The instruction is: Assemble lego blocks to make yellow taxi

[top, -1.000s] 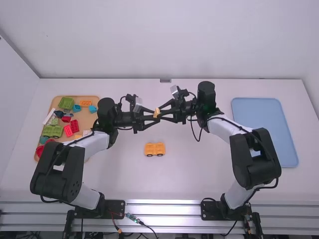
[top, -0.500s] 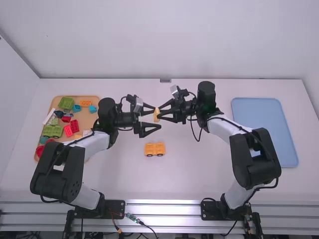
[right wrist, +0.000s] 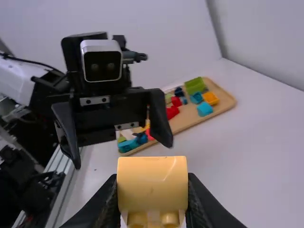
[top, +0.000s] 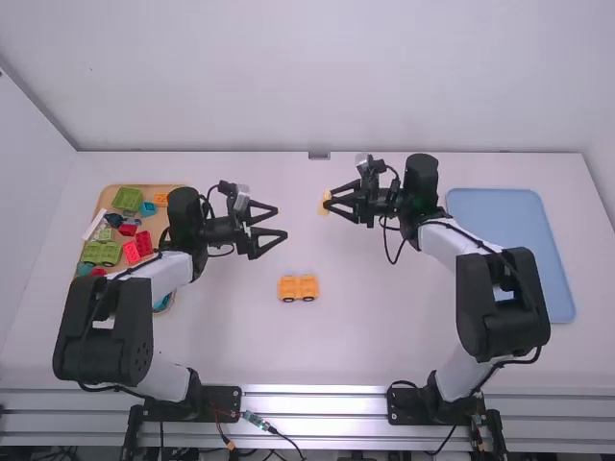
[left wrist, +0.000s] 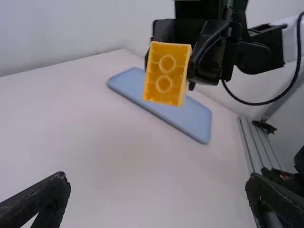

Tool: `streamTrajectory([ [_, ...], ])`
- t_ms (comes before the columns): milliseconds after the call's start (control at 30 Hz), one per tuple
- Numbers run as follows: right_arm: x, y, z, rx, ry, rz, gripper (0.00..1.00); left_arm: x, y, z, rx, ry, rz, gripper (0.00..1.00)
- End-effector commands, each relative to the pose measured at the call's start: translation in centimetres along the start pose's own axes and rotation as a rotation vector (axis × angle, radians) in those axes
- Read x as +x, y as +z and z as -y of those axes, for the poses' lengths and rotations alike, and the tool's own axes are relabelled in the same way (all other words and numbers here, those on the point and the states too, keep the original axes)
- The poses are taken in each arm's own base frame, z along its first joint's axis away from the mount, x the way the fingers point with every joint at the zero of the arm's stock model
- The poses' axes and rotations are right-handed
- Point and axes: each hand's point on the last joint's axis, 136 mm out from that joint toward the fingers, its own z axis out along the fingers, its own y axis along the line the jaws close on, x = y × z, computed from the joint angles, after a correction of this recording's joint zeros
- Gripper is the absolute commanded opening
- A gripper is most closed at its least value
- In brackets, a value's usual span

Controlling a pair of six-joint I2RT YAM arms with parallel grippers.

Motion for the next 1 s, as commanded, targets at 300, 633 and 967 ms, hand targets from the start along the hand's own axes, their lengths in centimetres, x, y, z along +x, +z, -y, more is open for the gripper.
streamTrajectory([
  [300,1.4,-1.5,5.6,0.384,-0.017,-0.303,0.04,0.4,-3.9,-5.0,-0.219,-0.042,-0.084,0.99],
  [633,6.3,-2.6,3.0,0.47,-0.263,-0.918,0.03,0.9,-6.3,-6.3,-0.363,0.118,-0.387,0.99],
  [967,14.3,-5.5,-1.2,0.202,-0.479,-1.402,0.0,-0.7,-7.0,-4.6,-0.305,0.242,-0.478,0.99],
])
